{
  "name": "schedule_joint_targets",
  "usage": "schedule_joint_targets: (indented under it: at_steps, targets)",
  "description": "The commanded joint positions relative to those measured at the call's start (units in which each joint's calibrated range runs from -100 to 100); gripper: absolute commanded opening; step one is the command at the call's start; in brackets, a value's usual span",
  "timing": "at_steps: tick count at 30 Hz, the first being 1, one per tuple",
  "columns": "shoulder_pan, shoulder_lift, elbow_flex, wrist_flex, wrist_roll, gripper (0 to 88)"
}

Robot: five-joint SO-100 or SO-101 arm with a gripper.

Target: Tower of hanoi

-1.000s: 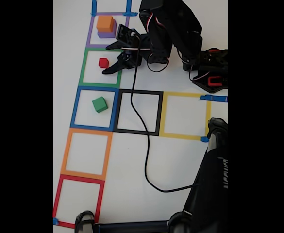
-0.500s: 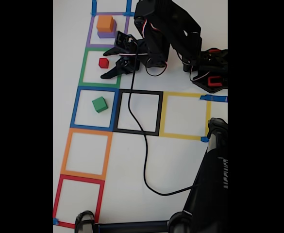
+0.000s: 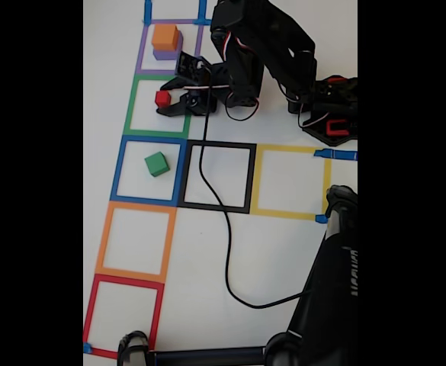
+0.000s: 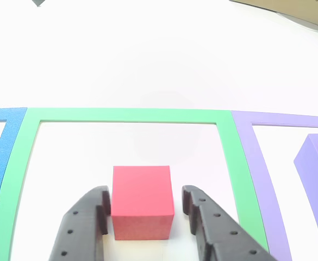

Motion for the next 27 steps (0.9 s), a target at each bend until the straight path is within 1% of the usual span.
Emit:
schedule_joint_targets:
  at_steps: [1, 10, 15, 18, 27]
  targets:
    - [-0.8, -3.2, -1.2, 0.8, 0.4, 8.1]
    - [-1.3, -4.4, -1.0, 0.9, 0.4, 3.8]
    - [-1.1, -7.0, 0.1, 2.1, 0.4, 2.8]
    - [-0.8, -11.2, 0.7, 6.0, 0.4, 2.7]
    - [0.6, -30.9, 0.9, 26.0, 0.4, 1.8]
